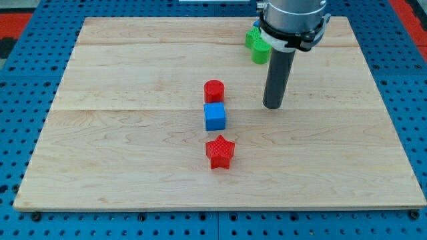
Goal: Nudge the red star up a bit
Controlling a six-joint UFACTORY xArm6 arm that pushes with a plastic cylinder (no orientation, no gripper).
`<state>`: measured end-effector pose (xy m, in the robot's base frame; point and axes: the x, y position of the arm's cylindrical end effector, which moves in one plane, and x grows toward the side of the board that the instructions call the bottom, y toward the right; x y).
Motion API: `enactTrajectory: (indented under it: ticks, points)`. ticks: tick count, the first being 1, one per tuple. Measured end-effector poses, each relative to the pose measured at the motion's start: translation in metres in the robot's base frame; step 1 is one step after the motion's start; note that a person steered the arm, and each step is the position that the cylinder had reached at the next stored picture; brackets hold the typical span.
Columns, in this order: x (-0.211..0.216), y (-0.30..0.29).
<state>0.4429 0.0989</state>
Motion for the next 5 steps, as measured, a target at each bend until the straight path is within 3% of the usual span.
enactTrajectory:
  ticks: [2, 3, 4, 5]
  points:
    - [0.117, 0.024]
    - [0.157, -0.021]
    - [0.168, -0.069]
    - [0.150, -0.079]
